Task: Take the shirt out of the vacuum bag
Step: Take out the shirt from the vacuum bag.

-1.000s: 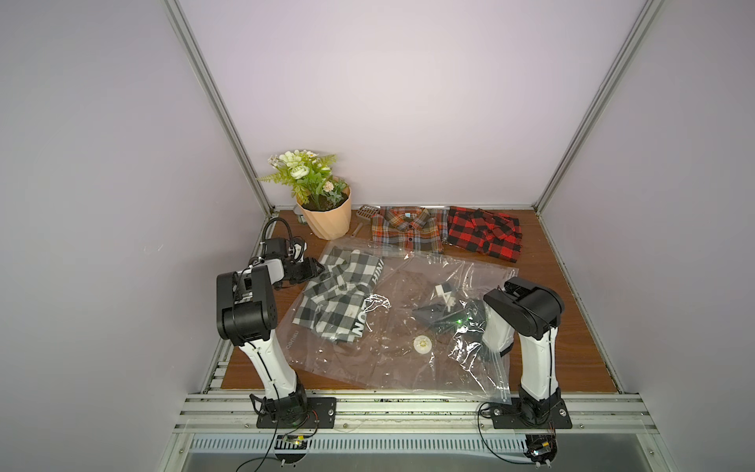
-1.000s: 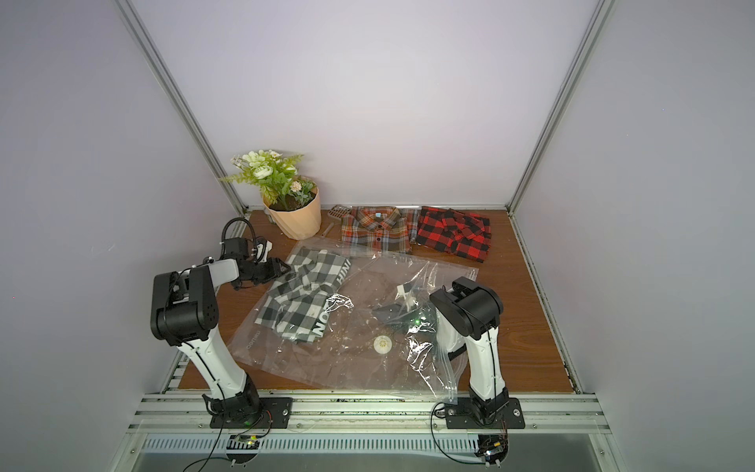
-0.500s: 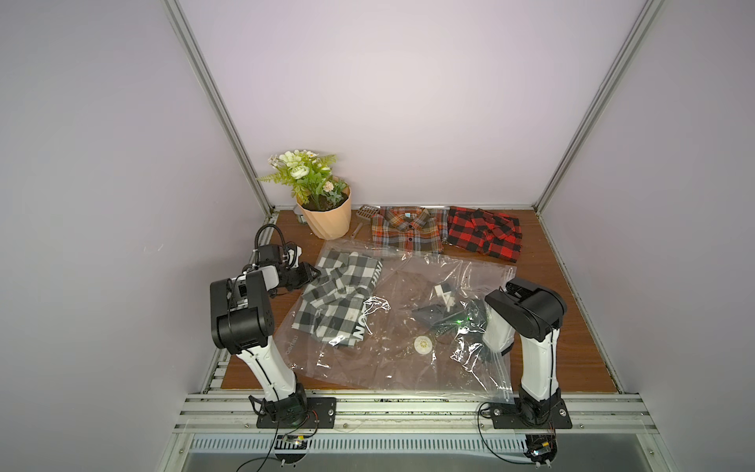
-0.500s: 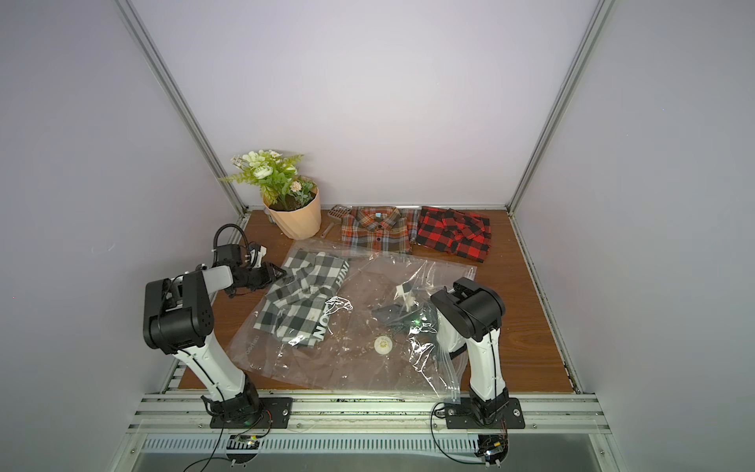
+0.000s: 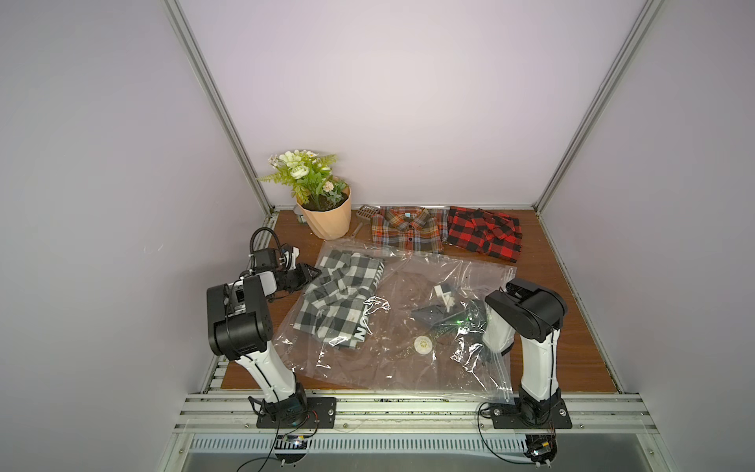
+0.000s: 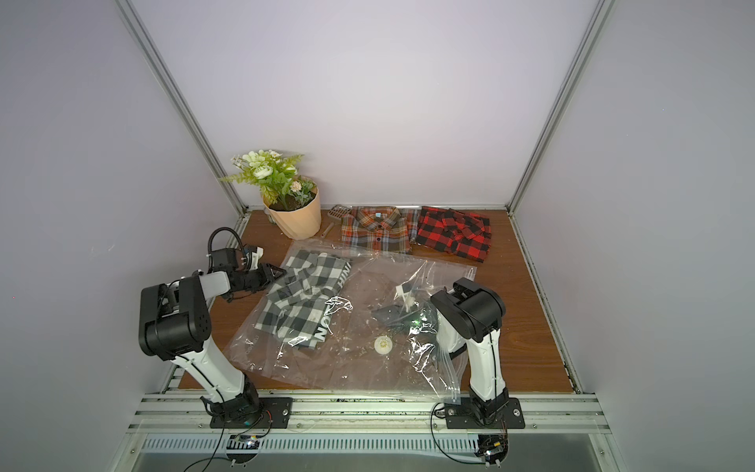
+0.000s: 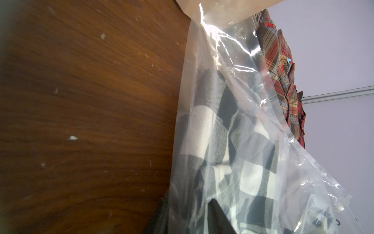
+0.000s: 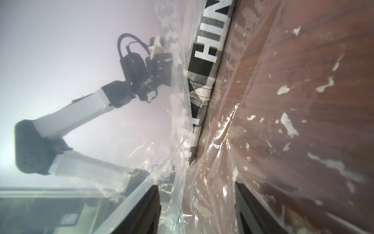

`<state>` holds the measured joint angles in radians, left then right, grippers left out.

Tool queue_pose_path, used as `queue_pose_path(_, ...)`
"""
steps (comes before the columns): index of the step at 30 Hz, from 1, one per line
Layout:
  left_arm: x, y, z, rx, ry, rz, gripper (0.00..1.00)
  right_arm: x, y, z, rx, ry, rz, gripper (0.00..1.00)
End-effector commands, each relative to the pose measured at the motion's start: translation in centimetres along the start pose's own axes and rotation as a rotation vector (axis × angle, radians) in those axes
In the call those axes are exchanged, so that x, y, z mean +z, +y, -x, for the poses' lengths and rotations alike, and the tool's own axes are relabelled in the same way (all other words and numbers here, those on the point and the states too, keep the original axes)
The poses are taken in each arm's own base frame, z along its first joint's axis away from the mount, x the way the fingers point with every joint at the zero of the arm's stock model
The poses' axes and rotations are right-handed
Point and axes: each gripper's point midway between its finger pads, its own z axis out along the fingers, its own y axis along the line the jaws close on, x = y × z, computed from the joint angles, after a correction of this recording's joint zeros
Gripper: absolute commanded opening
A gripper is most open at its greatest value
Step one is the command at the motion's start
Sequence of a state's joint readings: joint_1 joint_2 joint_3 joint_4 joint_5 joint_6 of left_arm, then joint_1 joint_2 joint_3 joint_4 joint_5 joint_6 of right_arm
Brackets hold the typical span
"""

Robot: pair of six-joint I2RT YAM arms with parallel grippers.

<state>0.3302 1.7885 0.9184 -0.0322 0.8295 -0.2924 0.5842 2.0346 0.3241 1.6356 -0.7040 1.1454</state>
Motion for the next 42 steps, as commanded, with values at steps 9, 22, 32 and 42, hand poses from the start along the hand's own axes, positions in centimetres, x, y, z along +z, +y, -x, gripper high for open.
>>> queue_pose_path(9,-2.2,-1.9,1.6,0.001,-0.088,-0.077,0.25,-0.4,-3.5,-2.3,0.071,0.050,-0.121,0.63)
queue_pose_path(22,-2.0,-1.8,1.6,-0.007,-0.080,-0.090,0.17,-0.4,-3.8,-2.6,0.080,0.054,-0.123,0.63)
queue_pose_path(32,-1.5,-0.7,0.9,-0.017,-0.043,-0.057,0.03,-0.3,-3.7,-2.4,0.083,0.048,-0.114,0.62)
queue_pose_path(42,-3.3,-2.6,3.0,0.097,-0.093,0.096,0.00,-0.2,-3.0,-2.3,0.068,0.047,-0.096,0.62)
